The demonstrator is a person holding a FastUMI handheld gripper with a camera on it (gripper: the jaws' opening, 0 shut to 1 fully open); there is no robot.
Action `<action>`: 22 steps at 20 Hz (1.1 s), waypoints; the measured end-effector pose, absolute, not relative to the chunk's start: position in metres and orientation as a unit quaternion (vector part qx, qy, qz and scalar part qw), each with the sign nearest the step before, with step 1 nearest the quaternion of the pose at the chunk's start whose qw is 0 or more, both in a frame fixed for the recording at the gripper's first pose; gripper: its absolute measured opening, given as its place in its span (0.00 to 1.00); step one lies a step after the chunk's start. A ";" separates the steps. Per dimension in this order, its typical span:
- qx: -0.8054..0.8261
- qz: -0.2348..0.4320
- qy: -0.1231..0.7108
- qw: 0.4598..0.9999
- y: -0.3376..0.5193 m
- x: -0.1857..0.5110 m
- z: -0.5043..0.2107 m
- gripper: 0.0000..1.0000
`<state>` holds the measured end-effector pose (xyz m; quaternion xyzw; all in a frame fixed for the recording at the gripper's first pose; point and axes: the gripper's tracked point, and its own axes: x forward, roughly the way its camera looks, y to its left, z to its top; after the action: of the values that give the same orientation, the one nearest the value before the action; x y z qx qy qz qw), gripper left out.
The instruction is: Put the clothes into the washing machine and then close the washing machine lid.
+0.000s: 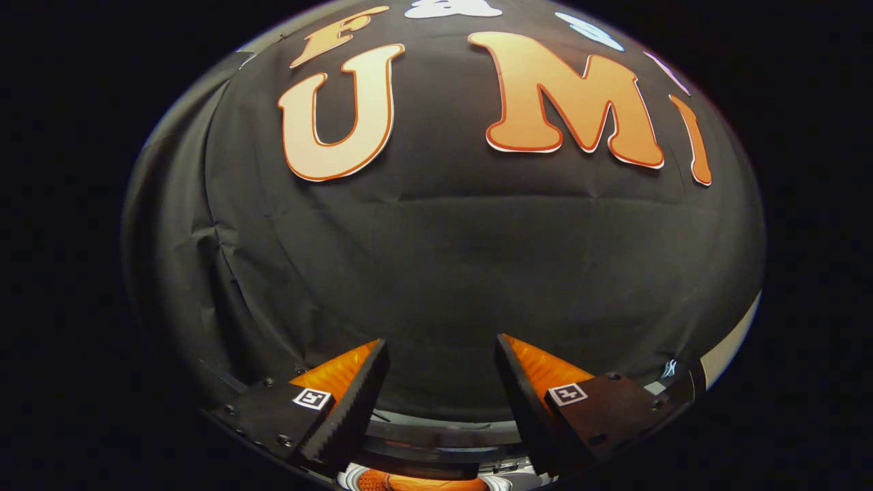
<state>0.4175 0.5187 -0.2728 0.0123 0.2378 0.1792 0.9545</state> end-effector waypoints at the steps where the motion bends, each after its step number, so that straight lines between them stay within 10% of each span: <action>1: 0.013 0.180 0.233 0.955 0.519 0.416 -0.272 1.00; 22: 0.008 0.177 0.155 0.972 0.502 0.359 -0.254 0.99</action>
<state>0.3587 0.5018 -0.2543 0.0075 0.1547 0.1770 0.9719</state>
